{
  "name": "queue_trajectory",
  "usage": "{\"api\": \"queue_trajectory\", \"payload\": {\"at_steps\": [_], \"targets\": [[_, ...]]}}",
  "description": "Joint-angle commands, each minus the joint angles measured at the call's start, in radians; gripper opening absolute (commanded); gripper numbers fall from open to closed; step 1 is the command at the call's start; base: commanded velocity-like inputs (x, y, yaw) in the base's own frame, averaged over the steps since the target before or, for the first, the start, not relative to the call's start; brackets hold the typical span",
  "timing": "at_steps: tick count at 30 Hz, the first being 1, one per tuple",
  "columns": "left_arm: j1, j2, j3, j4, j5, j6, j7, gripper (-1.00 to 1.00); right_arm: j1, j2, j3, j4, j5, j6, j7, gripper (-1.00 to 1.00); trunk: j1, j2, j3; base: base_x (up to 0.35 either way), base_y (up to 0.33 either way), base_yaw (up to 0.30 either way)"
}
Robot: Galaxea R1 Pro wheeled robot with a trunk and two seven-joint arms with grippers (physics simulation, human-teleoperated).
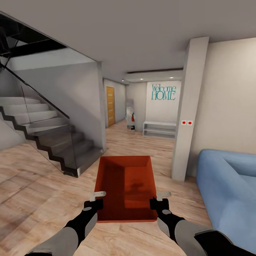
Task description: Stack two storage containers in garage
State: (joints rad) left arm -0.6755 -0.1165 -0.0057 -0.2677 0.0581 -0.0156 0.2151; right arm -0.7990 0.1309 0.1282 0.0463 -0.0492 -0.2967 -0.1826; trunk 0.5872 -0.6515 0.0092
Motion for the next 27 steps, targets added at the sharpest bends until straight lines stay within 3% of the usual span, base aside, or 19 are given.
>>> {"api": "queue_trajectory", "payload": {"at_steps": [1, 27], "targets": [[0.001, 0.014, 0.009, 0.002, 0.005, -0.001, 0.01, -1.0, -0.002, 0.001, -0.047, -0.014, 0.031, -0.018, 0.005, -1.0, 0.001, -0.001, 0.0, 0.319, 0.0, 0.0], [0.001, 0.014, 0.009, 0.002, 0.003, -0.001, 0.01, -1.0, -0.002, 0.001, -0.047, -0.014, 0.029, -0.018, 0.003, -1.0, 0.001, -0.001, 0.0, 0.319, 0.0, 0.0]]}}
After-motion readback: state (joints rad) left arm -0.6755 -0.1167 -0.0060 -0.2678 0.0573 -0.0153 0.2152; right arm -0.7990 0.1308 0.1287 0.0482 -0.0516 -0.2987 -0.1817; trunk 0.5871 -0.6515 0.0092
